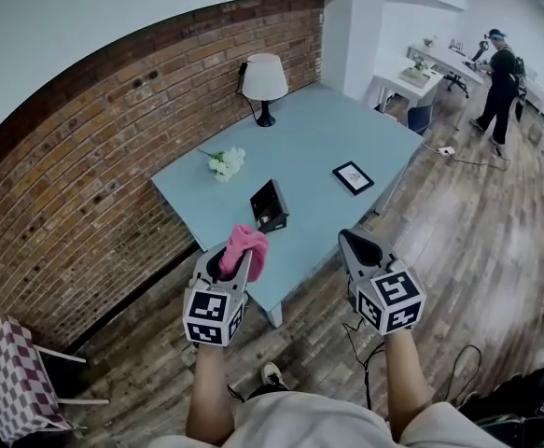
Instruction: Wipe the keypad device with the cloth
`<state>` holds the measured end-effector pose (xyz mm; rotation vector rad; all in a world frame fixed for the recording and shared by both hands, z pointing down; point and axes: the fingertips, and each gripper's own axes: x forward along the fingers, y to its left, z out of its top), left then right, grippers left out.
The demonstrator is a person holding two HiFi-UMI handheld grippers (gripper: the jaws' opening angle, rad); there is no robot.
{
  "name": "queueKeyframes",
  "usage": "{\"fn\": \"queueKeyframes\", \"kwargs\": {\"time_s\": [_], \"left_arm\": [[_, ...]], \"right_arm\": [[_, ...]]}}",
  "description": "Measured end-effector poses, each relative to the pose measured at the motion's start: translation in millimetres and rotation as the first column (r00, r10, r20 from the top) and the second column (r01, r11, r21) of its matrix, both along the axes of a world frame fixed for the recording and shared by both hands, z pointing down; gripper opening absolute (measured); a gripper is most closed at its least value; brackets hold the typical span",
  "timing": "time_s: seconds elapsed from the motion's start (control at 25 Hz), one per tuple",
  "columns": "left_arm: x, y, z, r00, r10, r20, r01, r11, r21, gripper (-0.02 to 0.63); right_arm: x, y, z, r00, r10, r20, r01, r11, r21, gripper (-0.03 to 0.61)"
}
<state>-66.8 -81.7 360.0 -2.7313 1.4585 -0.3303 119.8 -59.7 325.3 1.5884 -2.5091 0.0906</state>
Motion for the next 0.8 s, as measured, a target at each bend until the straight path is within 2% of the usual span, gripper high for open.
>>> {"fn": "queueKeyframes", "kwargs": {"time_s": [0.36, 0.52, 0.8], "left_arm": [[39.2, 113.3, -17.1, 0.999, -0.038, 0.008, 0.038, 0.998, 0.049, 0.126], [54.1, 159.0, -20.4, 0.997, -0.057, 0.056, 0.053, 0.996, 0.065, 0.126], [63.8, 222.6, -35.6, 0.996, -0.074, 0.040, 0.069, 0.993, 0.101, 0.126]], "right_arm": [[39.2, 111.7, -19.8, 0.999, -0.032, 0.005, 0.032, 0.999, 0.038, 0.007], [40.6, 151.1, -26.1, 0.998, -0.062, 0.023, 0.061, 0.997, 0.056, 0.008], [39.3, 201.9, -27.0, 0.995, -0.102, 0.009, 0.101, 0.993, 0.058, 0.008]]}}
